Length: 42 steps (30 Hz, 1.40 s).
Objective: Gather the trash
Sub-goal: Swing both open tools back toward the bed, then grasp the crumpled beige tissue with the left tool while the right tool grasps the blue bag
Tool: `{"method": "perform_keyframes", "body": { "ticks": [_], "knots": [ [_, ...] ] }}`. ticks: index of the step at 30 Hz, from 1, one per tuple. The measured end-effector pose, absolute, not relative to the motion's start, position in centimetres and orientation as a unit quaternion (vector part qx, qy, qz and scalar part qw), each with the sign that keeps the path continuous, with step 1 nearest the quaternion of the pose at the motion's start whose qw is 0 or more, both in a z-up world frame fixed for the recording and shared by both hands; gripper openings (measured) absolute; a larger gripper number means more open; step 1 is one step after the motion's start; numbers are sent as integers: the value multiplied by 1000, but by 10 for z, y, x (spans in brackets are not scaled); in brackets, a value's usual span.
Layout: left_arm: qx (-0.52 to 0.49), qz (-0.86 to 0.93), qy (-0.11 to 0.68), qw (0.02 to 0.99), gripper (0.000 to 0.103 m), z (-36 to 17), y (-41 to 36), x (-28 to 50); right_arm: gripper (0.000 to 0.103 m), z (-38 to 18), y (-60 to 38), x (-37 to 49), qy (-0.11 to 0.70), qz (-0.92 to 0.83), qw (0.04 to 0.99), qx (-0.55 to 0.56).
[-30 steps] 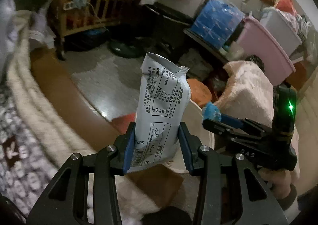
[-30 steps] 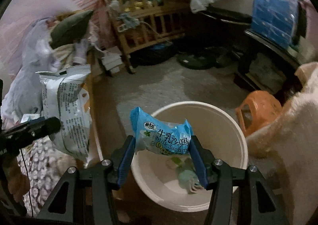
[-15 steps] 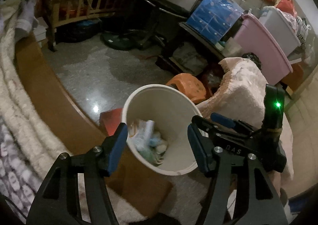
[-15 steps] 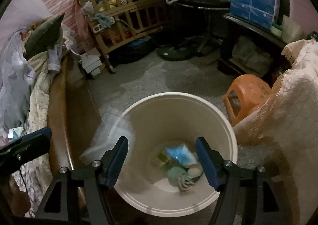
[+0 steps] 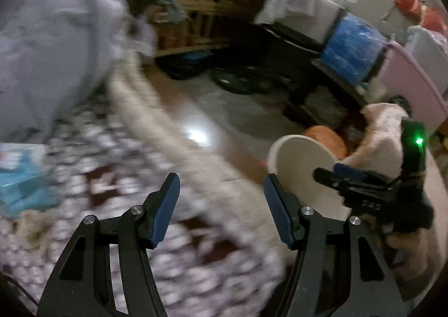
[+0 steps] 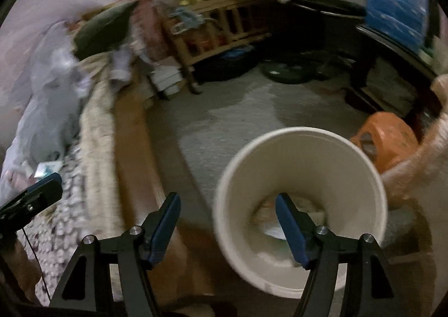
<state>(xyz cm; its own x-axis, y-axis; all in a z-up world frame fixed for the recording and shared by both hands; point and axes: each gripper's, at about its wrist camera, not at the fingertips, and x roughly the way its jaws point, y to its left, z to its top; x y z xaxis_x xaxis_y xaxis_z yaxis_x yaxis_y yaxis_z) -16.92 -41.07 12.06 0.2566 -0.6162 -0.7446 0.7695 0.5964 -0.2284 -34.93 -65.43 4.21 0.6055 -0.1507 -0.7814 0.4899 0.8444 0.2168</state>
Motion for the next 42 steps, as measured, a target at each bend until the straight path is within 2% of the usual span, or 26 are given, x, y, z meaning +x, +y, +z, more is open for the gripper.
{"method": "perform_keyframes", "body": {
  "ticks": [15, 27, 28, 29, 30, 34, 42],
  "knots": [
    [103, -271, 422, 859, 61, 95, -237, -85, 68, 48, -512, -249, 428, -34, 892, 142],
    [76, -270, 480, 831, 61, 39, -228, -44, 68, 42, -446, -181, 447, 28, 888, 109],
    [67, -278, 485, 827, 56, 37, -227, -43, 68, 41, -442, -175, 448, 33, 887, 109],
    [58, -281, 486, 826, 34, 36, -226, -42, 68, 42, -438, -171, 448, 37, 887, 109],
    [54, -279, 490, 824, 22, 36, -224, -41, 68, 42, -434, -167, 448, 41, 887, 108],
    [28, -276, 493, 825, 19, 49, -200, -38, 71, 41, -415, -152, 446, 62, 887, 103],
    [27, -243, 465, 851, 19, 80, -145, -33, 73, 19, -376, -93, 466, 103, 873, 99]
  ]
}}
